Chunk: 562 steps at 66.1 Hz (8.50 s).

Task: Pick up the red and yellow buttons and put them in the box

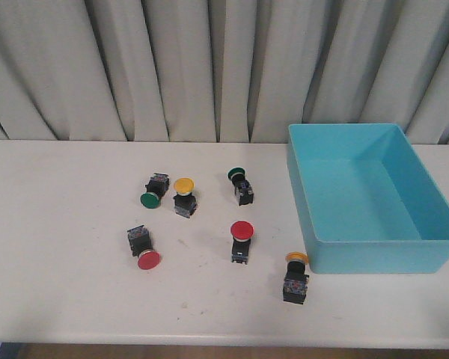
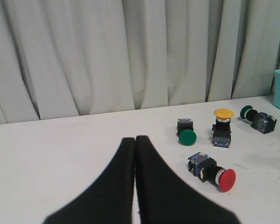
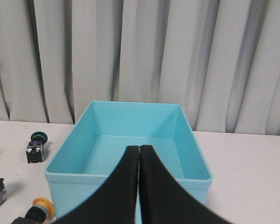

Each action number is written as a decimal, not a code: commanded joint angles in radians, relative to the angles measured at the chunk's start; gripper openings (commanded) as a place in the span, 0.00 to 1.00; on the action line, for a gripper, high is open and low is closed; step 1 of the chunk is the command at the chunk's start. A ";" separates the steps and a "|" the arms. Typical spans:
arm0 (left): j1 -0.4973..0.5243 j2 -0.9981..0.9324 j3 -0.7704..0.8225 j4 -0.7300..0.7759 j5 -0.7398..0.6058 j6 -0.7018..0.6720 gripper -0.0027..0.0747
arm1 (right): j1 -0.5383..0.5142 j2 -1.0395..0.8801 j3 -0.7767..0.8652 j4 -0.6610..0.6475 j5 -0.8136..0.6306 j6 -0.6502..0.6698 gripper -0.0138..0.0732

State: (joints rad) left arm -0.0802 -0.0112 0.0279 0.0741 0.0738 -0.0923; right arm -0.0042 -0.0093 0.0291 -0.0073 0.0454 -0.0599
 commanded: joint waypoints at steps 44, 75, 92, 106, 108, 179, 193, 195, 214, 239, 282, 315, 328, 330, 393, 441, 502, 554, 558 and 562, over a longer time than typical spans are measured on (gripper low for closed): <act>0.002 0.303 -0.480 0.000 0.037 -0.028 0.03 | -0.003 0.291 -0.448 -0.011 0.142 0.043 0.16; 0.002 0.744 -0.595 0.000 0.324 -0.020 0.03 | -0.003 0.612 -0.608 -0.010 0.491 0.043 0.16; 0.002 0.814 -0.595 -0.001 0.329 -0.044 0.05 | -0.003 0.645 -0.608 -0.014 0.498 0.034 0.19; 0.002 0.816 -0.595 -0.001 0.327 -0.059 0.31 | -0.003 0.645 -0.608 -0.015 0.529 0.013 0.48; 0.002 0.816 -0.595 -0.001 0.327 -0.059 0.35 | -0.003 0.645 -0.608 -0.015 0.535 0.013 0.53; -0.393 1.156 -0.892 -0.037 0.463 0.244 0.76 | -0.003 0.645 -0.608 -0.014 0.571 0.013 0.76; -0.499 1.364 -1.037 -0.037 0.437 0.336 0.76 | -0.003 0.645 -0.608 -0.014 0.589 0.013 0.74; -0.511 1.384 -1.050 -0.037 0.439 0.360 0.76 | -0.003 0.645 -0.608 -0.014 0.590 0.013 0.74; -0.556 1.614 -1.253 -0.038 0.503 0.641 0.76 | -0.003 0.645 -0.608 -0.014 0.594 0.013 0.74; -0.556 1.893 -1.584 -0.159 0.715 0.945 0.76 | -0.003 0.645 -0.608 -0.014 0.597 0.013 0.74; -0.553 2.243 -1.995 -0.271 0.903 1.142 0.76 | -0.003 0.645 -0.608 -0.014 0.597 0.013 0.74; -0.529 2.339 -2.025 -0.323 0.913 1.167 0.70 | -0.003 0.645 -0.608 -0.014 0.606 0.013 0.74; -0.529 2.338 -2.025 -0.326 0.910 1.203 0.65 | -0.003 0.645 -0.608 -0.014 0.612 0.013 0.74; -0.529 2.338 -2.025 -0.326 0.910 1.203 0.64 | -0.003 0.645 -0.608 -0.014 0.612 0.013 0.74; -0.522 2.185 -2.025 -0.295 0.962 0.813 0.35 | -0.003 0.645 -0.608 -0.014 0.612 0.013 0.74; -0.486 1.579 -1.482 -0.282 0.645 0.487 0.35 | -0.003 0.645 -0.608 -0.010 0.608 0.013 0.74; -0.438 1.418 -1.103 -0.933 0.510 1.298 0.35 | -0.003 0.865 -0.671 0.425 0.721 -0.522 0.74; -0.317 1.523 -1.103 -1.388 0.889 1.857 0.35 | 0.340 1.289 -0.998 0.636 0.798 -1.200 0.74; -0.317 1.523 -1.103 -1.388 0.890 1.857 0.35 | 0.383 1.320 -1.021 0.636 0.776 -1.238 0.74; -0.317 1.523 -1.103 -1.388 0.890 1.857 0.35 | 0.421 1.342 -1.040 0.639 0.752 -1.273 0.74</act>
State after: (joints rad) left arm -0.3956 1.5458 -1.0485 -1.2356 0.9407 1.7633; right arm 0.3659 1.3231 -0.9533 0.6033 0.8538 -1.2692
